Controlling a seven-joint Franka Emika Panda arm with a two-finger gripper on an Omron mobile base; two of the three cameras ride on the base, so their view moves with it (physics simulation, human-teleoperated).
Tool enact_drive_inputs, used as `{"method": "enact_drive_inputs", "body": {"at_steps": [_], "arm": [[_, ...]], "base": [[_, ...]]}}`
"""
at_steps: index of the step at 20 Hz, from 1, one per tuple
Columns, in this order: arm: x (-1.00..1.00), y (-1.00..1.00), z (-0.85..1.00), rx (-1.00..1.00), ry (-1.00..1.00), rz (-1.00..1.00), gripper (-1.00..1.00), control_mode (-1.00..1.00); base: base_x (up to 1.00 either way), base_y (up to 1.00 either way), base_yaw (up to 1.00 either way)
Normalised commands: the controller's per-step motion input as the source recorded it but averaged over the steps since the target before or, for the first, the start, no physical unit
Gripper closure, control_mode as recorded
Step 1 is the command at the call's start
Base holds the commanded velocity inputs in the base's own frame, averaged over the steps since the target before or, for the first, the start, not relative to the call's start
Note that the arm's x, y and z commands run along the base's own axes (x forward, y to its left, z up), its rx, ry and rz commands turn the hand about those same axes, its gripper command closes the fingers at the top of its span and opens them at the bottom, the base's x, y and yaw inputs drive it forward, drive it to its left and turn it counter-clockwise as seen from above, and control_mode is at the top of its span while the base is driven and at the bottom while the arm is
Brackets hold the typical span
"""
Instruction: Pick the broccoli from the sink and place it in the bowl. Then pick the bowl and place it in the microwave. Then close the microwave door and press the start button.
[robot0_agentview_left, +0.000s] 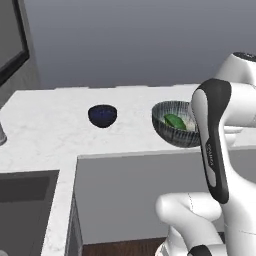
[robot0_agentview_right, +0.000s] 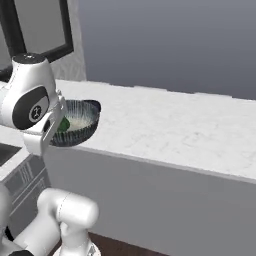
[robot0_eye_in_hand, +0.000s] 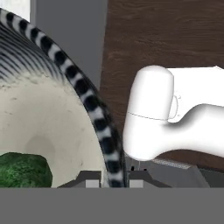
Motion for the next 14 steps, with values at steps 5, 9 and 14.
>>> {"method": "enact_drive_inputs", "body": {"at_steps": [5,9,14], "arm": [[0.00,0.00,0.00,0.00,0.00,0.00,1.00,1.00],[0.00,0.00,0.00,0.00,0.00,0.00,1.00,1.00],[0.00,0.00,0.00,0.00,0.00,0.00,1.00,1.00]], "base": [[-0.24,0.00,-0.74],[-0.21,-0.01,-0.70],[-0.15,-0.06,-0.70]]}}
